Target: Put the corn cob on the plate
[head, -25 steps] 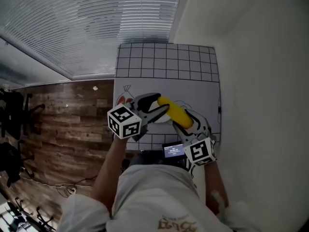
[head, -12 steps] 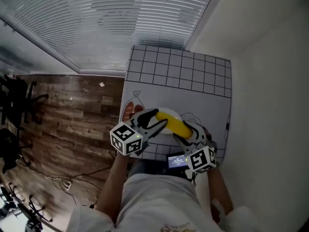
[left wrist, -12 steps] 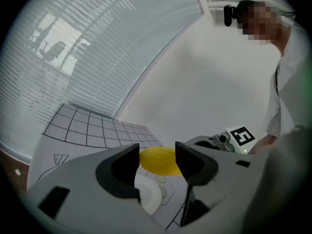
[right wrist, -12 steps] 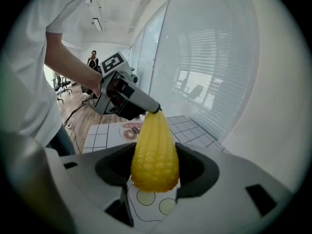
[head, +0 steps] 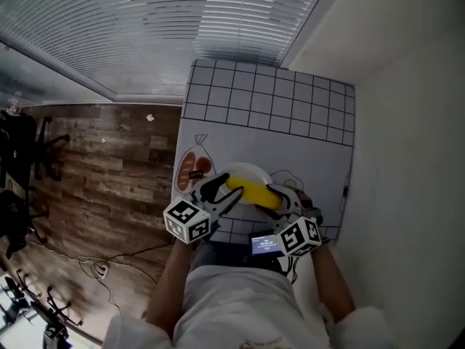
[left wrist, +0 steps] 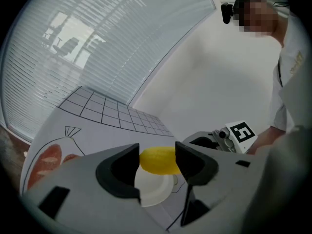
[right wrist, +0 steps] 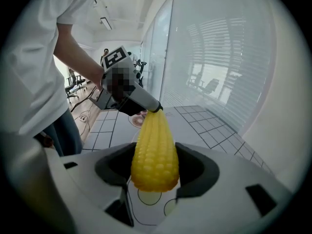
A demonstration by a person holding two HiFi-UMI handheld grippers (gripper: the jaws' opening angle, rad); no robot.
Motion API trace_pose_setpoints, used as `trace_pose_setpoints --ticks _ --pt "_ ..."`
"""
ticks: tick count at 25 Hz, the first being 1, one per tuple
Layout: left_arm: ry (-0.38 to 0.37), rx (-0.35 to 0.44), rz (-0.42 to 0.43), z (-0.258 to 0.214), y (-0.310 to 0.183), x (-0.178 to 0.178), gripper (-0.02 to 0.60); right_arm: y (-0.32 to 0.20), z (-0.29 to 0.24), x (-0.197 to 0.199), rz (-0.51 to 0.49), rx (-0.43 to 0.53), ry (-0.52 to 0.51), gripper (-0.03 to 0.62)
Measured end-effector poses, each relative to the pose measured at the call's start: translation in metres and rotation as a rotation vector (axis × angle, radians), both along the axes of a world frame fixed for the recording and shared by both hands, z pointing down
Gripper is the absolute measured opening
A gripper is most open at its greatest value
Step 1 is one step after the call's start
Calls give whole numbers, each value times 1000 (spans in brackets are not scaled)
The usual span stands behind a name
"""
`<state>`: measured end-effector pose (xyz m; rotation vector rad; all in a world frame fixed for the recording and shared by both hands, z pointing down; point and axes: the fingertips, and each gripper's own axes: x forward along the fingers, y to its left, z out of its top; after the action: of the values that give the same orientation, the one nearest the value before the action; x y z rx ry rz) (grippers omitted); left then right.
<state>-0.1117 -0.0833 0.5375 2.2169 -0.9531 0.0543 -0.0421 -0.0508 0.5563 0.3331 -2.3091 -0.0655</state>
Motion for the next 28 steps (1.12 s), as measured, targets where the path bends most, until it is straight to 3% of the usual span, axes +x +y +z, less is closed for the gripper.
trace_pose_setpoints --ticks 3,6,7,9,18,22,28 --pt "-133 48 23 7 -3 -1 225 -3 13 -3 -30 -4 -7 253" --pt "-315 126 158 16 6 18 95 -4 23 -9 -79 19 -5 253" --pt "-341 138 197 19 9 27 94 -4 25 -12 -91 30 -5 253" --pt "-343 143 206 23 9 36 70 -8 28 -16 -84 13 -17 253" --pt "-295 91 160 33 8 28 87 -11 41 -15 -94 -60 -51 253" --pt "-334 92 107 36 2 8 87 -11 49 -13 -89 -76 -38 253" --pt "-395 79 195 49 9 13 87 -14 58 -14 -93 -82 18 253"
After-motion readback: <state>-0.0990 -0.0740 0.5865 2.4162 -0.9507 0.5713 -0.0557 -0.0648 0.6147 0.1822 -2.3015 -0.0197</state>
